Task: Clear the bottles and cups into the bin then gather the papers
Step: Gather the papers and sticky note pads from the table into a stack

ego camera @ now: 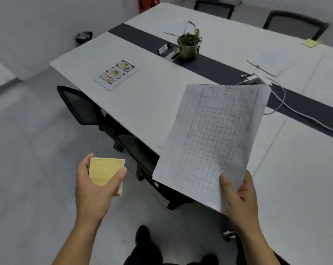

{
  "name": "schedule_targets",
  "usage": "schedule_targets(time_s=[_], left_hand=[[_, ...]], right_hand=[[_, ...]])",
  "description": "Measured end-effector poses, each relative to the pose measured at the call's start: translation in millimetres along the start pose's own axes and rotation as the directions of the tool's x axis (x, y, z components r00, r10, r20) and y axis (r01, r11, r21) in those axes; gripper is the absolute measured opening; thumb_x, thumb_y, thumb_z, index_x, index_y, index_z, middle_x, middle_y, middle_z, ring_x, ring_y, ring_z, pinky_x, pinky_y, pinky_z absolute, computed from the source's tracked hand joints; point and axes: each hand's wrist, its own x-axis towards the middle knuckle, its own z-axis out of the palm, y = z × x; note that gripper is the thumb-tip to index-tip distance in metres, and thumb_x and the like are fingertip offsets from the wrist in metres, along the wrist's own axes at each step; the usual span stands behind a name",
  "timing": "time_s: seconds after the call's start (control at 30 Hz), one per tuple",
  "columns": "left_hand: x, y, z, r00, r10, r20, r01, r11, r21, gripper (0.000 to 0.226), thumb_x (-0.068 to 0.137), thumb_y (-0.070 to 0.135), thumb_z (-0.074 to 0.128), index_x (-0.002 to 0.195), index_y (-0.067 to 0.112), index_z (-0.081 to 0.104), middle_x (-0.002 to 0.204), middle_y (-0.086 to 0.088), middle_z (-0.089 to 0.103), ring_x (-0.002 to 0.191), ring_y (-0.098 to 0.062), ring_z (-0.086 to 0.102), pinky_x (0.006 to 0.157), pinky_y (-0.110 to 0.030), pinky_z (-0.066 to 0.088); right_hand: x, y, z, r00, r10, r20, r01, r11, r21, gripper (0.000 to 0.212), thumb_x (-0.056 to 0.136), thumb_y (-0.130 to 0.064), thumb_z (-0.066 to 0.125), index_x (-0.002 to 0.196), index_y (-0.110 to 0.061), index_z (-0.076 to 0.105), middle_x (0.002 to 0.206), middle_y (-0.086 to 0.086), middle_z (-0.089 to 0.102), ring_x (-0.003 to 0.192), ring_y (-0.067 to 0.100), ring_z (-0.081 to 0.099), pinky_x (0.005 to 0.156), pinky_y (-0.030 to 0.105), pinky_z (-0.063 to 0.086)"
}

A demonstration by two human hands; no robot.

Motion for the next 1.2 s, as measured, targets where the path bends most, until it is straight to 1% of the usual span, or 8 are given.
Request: schedule_targets(time_s=[0.2, 0.3, 0.5, 0.67, 0.83, 1.0, 1.1, 1.2], left_hand=[[90, -56, -104, 0.982, -0.122, -0.147, 0.112, 0.991, -0.078, 0.094, 0.052, 0.052, 0.084, 0.135, 0.036, 0.043, 0.12, 0.012, 0.053, 0.11, -0.018, 0.057, 0.075, -0.044, 0.059], [151, -78, -156, 0.973, -0.164, -0.164, 0.139, 0.978, -0.155, 0.086, 0.054, 0.045, 0.087, 0.13, 0.037, 0.046, 0.114, 0.012, 0.055, 0.107, -0.018, 0.059, 0.057, -0.034, 0.058], [267, -73, -230, 0.976, -0.124, -0.181, 0.094, 0.982, -0.167, 0.077, 0.064, 0.031, 0.091, 0.124, 0.045, 0.044, 0.114, 0.017, 0.054, 0.105, -0.005, 0.056, 0.05, -0.015, 0.052], [367, -64, -237, 0.986, -0.068, -0.152, 0.044, 0.987, -0.157, 0.074, 0.066, 0.029, 0.088, 0.122, 0.046, 0.043, 0.111, 0.024, 0.053, 0.104, -0.001, 0.056, 0.067, -0.028, 0.052], [482, -63, -224, 0.987, -0.058, -0.152, 0.04, 0.992, -0.122, 0.073, 0.069, 0.028, 0.087, 0.127, 0.04, 0.045, 0.113, 0.018, 0.054, 0.103, 0.0, 0.055, 0.065, -0.021, 0.051], [611, -37, -221, 0.983, -0.029, -0.179, 0.012, 0.995, -0.098, 0.064, 0.076, 0.023, 0.082, 0.129, 0.032, 0.048, 0.113, 0.011, 0.058, 0.101, -0.004, 0.059, 0.061, -0.008, 0.048], [681, -9, -224, 0.984, 0.018, -0.176, -0.031, 0.997, -0.068, 0.064, 0.077, 0.027, 0.081, 0.13, 0.038, 0.046, 0.112, 0.022, 0.057, 0.103, 0.0, 0.058, 0.083, -0.027, 0.05], [736, 9, -220, 0.986, 0.021, -0.168, -0.034, 0.996, -0.077, 0.061, 0.081, 0.025, 0.079, 0.131, 0.038, 0.047, 0.112, 0.02, 0.058, 0.103, -0.001, 0.059, 0.088, -0.032, 0.049]], right_hand=[[13, -19, 162, 0.991, -0.015, 0.131, 0.018, 1.0, -0.022, 0.027, 0.094, -0.032, 0.066, 0.119, -0.031, 0.055, 0.112, -0.014, 0.068, 0.101, 0.004, 0.067, 0.081, 0.027, 0.056], [20, -34, 256, 0.981, 0.001, 0.196, -0.002, 1.0, 0.006, 0.023, 0.097, -0.025, 0.061, 0.117, -0.035, 0.056, 0.11, -0.012, 0.071, 0.101, 0.01, 0.07, 0.085, 0.036, 0.056], [37, -82, 388, 0.968, -0.007, 0.251, -0.016, 0.996, 0.088, 0.02, 0.098, -0.02, 0.059, 0.116, -0.028, 0.059, 0.111, -0.008, 0.073, 0.1, 0.013, 0.072, 0.079, 0.03, 0.058], [79, -101, 466, 0.973, -0.002, 0.233, -0.027, 0.992, 0.121, 0.02, 0.098, -0.016, 0.058, 0.118, -0.02, 0.059, 0.106, -0.009, 0.074, 0.094, 0.009, 0.072, 0.07, 0.018, 0.057], [155, -101, 557, 0.978, 0.018, 0.206, -0.047, 0.99, 0.136, 0.023, 0.097, -0.018, 0.06, 0.119, -0.024, 0.058, 0.106, -0.014, 0.073, 0.091, 0.003, 0.071, 0.067, 0.015, 0.055], [247, -124, 653, 0.969, 0.033, 0.244, -0.061, 0.992, 0.11, 0.023, 0.096, -0.03, 0.062, 0.117, -0.038, 0.055, 0.11, -0.019, 0.069, 0.098, 0.004, 0.069, 0.083, 0.033, 0.058], [293, -152, 698, 0.971, 0.035, 0.234, -0.067, 0.989, 0.128, 0.027, 0.095, -0.035, 0.062, 0.121, -0.039, 0.054, 0.109, -0.023, 0.068, 0.099, 0.004, 0.068, 0.084, 0.036, 0.058], [327, -175, 732, 0.977, 0.038, 0.211, -0.072, 0.985, 0.155, 0.033, 0.095, -0.037, 0.063, 0.127, -0.037, 0.053, 0.12, -0.015, 0.067, 0.108, 0.013, 0.067, 0.09, 0.044, 0.057]])
